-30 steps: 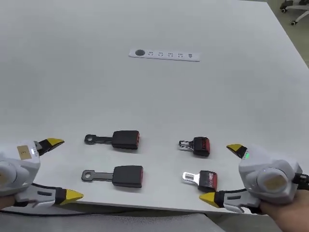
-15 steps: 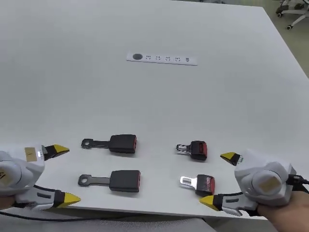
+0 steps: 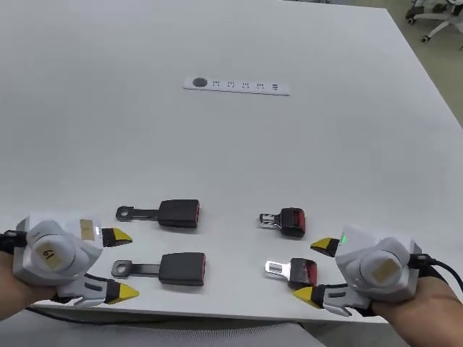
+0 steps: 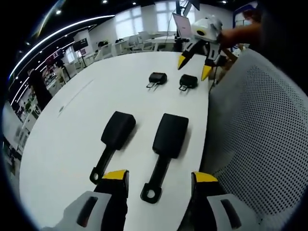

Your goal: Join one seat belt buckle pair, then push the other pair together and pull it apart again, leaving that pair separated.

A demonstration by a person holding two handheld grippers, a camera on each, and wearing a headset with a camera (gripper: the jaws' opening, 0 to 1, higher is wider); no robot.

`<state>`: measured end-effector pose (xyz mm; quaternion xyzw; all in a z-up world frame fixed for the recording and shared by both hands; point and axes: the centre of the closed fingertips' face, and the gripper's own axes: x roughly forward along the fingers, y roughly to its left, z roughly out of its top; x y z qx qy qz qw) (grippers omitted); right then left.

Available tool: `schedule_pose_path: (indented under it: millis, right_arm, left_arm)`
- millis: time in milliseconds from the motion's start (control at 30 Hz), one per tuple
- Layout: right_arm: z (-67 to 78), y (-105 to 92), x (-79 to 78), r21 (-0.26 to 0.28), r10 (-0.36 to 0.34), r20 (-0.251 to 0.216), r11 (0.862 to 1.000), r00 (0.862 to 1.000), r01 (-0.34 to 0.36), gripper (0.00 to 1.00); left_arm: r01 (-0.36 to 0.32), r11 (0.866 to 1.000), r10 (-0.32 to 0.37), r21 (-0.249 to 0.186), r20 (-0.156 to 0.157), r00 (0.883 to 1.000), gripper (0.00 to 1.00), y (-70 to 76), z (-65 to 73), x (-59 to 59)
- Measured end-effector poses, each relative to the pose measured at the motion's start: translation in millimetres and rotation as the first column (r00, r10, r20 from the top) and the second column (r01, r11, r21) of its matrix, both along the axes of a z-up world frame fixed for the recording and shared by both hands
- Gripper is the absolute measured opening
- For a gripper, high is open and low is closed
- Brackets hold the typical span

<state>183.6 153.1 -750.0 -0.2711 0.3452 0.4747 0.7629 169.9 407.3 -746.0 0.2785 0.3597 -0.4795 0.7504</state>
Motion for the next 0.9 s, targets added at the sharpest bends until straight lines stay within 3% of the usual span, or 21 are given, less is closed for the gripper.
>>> schedule_pose_path:
  millis: [133,333,500,733,900]
  right_arm:
    - [-0.8,1.8,-2.9,-0.008,0.019,-0.01,1.0,1.0,-0.019,0.46]
    - [-8.9,6.1,-4.1,-0.009,0.057,-0.02,0.998,0.998,-0.057,0.42]
    - [-12.0,3.2,-0.3,-0.018,0.053,-0.029,0.998,0.998,-0.054,0.41]
    - [-18.8,-5.8,3.6,-0.04,0.061,-0.045,0.997,0.997,-0.063,0.39]
    - [-22.3,-6.7,-0.8,-0.055,0.09,-0.066,0.994,0.994,-0.093,0.36]
  left_arm:
    - [0.02,1.0,-0.02,0.015,0.018,1.0,0.54,-8.6,-4.7,5.2]
    - [0.061,0.998,-0.061,0.019,0.016,0.998,0.5,-22.1,-7.9,9.4]
    - [0.097,0.995,-0.097,0.016,0.001,0.995,0.45,-35.3,-10.2,5.7]
    - [0.102,0.995,-0.102,-0.004,-0.006,0.995,0.41,-42.9,-15.8,12.0]
    - [0.09,0.996,-0.091,-0.024,-0.031,0.995,0.41,-45.6,-19.0,15.4]
